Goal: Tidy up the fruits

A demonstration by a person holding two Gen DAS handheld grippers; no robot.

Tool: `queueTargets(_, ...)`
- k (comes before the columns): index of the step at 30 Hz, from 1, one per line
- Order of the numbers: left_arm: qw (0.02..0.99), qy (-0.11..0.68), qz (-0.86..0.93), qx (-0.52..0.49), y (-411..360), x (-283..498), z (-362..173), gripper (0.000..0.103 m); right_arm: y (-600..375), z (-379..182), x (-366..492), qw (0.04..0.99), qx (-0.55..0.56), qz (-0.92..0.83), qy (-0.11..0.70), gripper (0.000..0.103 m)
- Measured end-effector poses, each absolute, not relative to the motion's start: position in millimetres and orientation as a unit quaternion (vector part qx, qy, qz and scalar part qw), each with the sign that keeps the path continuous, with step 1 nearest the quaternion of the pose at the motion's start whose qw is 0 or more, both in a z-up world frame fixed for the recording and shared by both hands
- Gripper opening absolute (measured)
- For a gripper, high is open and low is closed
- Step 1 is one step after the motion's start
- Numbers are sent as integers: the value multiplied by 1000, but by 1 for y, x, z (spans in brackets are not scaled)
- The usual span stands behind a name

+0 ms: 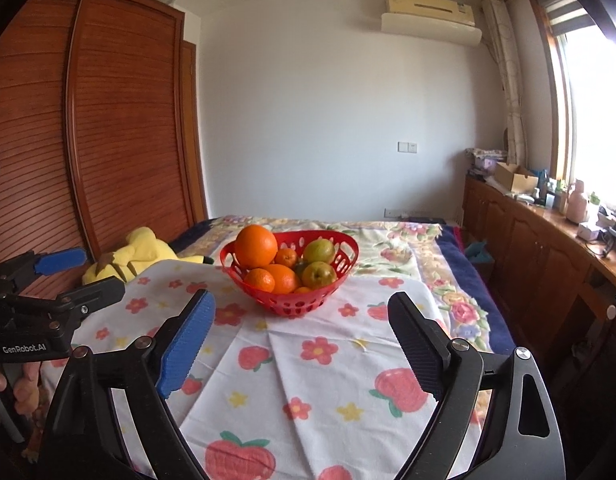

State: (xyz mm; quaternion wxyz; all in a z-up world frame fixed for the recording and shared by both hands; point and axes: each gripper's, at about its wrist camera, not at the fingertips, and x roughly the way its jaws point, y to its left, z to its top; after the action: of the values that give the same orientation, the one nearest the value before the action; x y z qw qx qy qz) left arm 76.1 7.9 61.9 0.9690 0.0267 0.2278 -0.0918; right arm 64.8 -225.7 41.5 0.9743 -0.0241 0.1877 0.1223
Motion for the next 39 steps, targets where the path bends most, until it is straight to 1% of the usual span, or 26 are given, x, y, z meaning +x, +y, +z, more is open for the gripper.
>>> queueTargets(14, 975, 208, -79, 21, 19, 17, 75, 91, -231, 46, 10, 978, -18, 104, 183, 91)
queueTargets(39, 975, 207, -73, 22, 20, 8, 71, 91, -229, 44, 3, 979, -16, 97, 179, 91)
